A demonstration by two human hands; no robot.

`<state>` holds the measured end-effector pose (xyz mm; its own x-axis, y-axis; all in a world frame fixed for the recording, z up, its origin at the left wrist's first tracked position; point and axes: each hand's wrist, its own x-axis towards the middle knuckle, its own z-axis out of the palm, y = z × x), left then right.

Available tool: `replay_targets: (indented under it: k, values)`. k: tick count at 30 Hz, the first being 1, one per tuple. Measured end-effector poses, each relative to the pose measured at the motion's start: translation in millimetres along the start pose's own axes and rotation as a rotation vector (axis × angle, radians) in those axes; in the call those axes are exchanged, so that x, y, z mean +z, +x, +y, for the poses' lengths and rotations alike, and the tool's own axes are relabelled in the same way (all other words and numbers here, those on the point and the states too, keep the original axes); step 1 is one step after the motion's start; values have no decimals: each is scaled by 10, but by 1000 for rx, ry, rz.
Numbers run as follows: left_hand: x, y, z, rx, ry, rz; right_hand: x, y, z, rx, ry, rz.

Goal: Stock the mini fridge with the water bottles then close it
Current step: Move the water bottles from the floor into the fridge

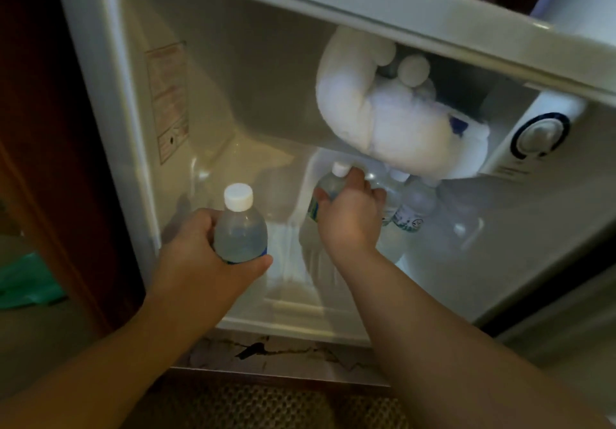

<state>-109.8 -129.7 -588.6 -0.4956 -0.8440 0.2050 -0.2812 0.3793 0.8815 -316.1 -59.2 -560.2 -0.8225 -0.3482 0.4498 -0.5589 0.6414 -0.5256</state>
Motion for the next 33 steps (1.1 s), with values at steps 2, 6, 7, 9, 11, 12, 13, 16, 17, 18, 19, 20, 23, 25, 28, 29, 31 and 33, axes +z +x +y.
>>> replay_targets:
  k: [2, 6, 7, 9, 11, 12, 13, 16, 17, 18, 19, 20, 23, 25, 28, 29, 31, 33]
  values:
    - [73, 60, 43, 10, 40, 2, -41, 49, -2, 0, -13, -2]
    - [255, 232, 86, 14, 72, -33, -94, 113, 21, -26, -86, -11]
    - [315, 282, 91, 11, 73, -38, -106, 129, 36, -28, -113, -10]
    - [439, 379, 94, -4, 61, -34, -119, 161, 77, -41, -163, -1]
    - [564, 466, 101, -12, 37, -37, -132, 182, 101, -53, -191, 6]
    - [625, 504, 102, -9, 28, -42, -137, 189, 110, -54, -204, 8]
    - [683, 537, 106, -6, 21, -49, -141, 197, 118, -54, -216, 10]
    - [844, 615, 131, -4, -5, -58, -142, 198, 152, -69, -211, 22]
    - [897, 639, 143, 2, -15, -61, -140, 195, 165, -83, -202, 31]
    - [948, 660, 155, 10, -25, -65, -142, 190, 181, -93, -196, 37]
    - [993, 683, 166, 18, -36, -69, -146, 186, 194, -99, -194, 40]
    - [1031, 711, 177, 23, -51, -72, -153, 185, 208, -100, -193, 42]
    - [1125, 817, 226, 38, -80, -92, -177, 165, 230, -99, -170, 52]
    - [1182, 882, 258, 44, -89, -125, -191, 145, 237, -107, -162, 57]
    - [1229, 940, 248, 25, -89, -174, -203, 144, 242, -86, -146, 11]
    - [1233, 953, 237, 24, -75, -186, -209, 146, 243, -69, -138, -8]
    - [1218, 967, 226, 25, -40, -204, -208, 122, 235, -46, -120, -29]
    - [1202, 973, 242, 16, -22, -221, -203, 57, 216, -41, -88, -32]
